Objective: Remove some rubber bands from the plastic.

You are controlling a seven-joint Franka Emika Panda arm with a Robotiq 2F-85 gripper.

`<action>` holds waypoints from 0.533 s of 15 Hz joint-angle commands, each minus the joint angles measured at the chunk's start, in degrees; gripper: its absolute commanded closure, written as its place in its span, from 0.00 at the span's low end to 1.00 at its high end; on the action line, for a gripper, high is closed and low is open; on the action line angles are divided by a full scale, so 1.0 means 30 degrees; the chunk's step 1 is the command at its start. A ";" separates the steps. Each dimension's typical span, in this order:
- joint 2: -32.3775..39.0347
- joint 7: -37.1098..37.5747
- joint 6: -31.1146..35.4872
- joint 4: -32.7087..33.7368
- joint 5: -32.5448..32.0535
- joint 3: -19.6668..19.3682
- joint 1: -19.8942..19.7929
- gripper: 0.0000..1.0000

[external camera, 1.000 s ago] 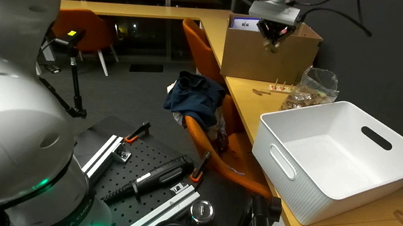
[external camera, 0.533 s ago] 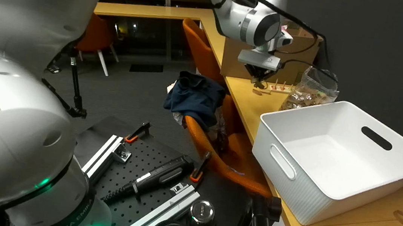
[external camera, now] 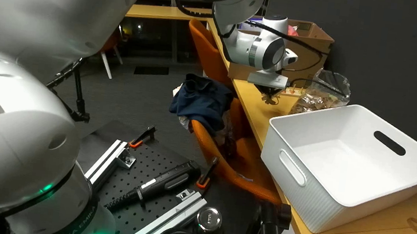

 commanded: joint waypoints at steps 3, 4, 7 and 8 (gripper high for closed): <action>0.1011 0.1136 0.1046 0.1575 -0.0858 -0.0666 0.0752 0.70; 0.1117 0.1313 0.1125 0.1665 -0.0861 -0.0801 0.0795 0.68; 0.1218 0.1794 0.1266 0.1750 -0.0854 -0.1196 0.0868 0.48; 0.1160 0.1929 0.1345 0.1728 -0.0836 -0.1314 0.0861 0.41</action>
